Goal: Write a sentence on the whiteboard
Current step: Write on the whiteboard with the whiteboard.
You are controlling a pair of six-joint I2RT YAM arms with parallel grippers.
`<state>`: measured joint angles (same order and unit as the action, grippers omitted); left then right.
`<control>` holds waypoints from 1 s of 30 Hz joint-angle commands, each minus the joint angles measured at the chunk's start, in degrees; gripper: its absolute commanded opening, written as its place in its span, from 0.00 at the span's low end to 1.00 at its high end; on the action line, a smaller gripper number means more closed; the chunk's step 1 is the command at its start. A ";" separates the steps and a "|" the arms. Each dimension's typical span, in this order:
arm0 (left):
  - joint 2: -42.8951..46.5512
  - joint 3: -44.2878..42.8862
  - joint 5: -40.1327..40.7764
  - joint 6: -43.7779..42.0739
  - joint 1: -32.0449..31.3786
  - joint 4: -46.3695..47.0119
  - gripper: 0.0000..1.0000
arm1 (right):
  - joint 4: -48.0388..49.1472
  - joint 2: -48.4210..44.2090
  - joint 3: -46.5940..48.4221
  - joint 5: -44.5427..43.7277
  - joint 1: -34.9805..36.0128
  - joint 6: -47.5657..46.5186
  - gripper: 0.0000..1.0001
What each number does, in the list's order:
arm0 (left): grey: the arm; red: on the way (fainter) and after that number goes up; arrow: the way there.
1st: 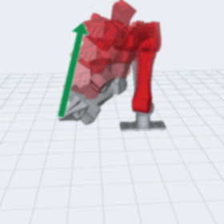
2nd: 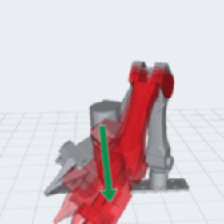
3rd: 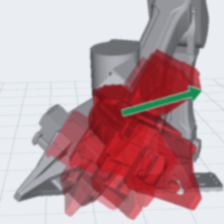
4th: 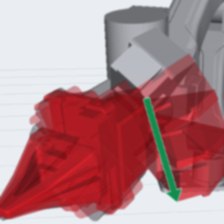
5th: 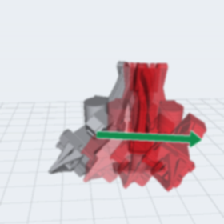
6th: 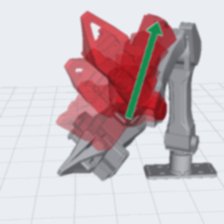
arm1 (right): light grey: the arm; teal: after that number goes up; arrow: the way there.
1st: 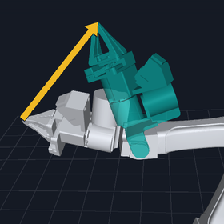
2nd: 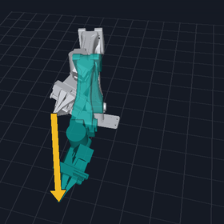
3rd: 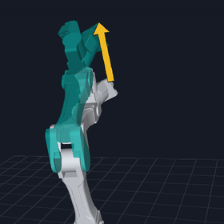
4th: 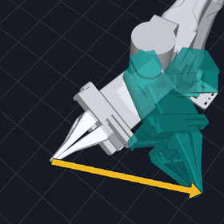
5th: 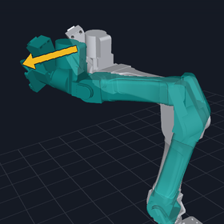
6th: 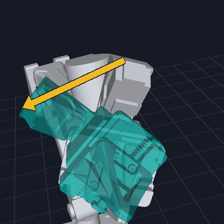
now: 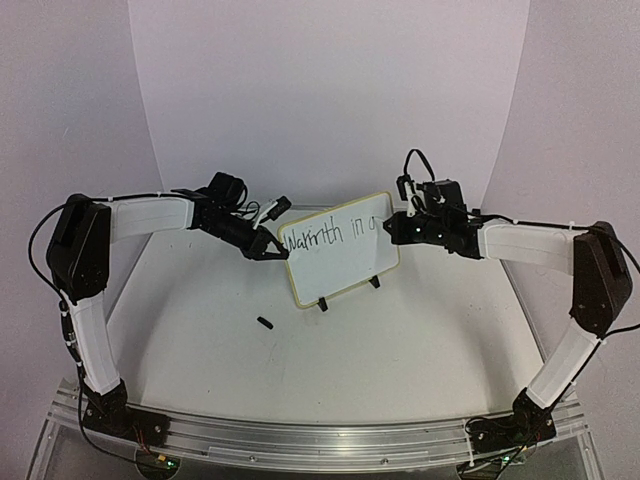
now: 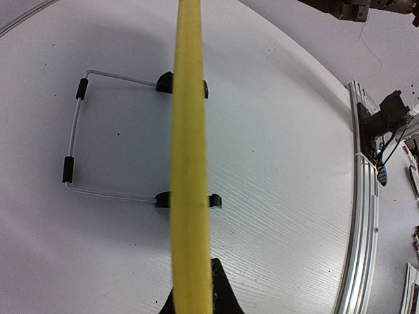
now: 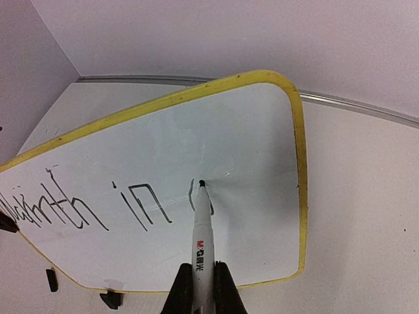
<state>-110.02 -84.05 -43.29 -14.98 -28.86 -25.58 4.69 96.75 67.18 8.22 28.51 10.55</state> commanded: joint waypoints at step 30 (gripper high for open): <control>-3.67 0.55 2.68 -1.07 -2.43 -7.33 0.00 | -0.59 -7.82 -3.33 -1.60 -0.74 -0.38 0.00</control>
<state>-110.02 -84.05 -43.29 -14.98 -28.91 -25.58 3.77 95.45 64.77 4.47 27.99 10.50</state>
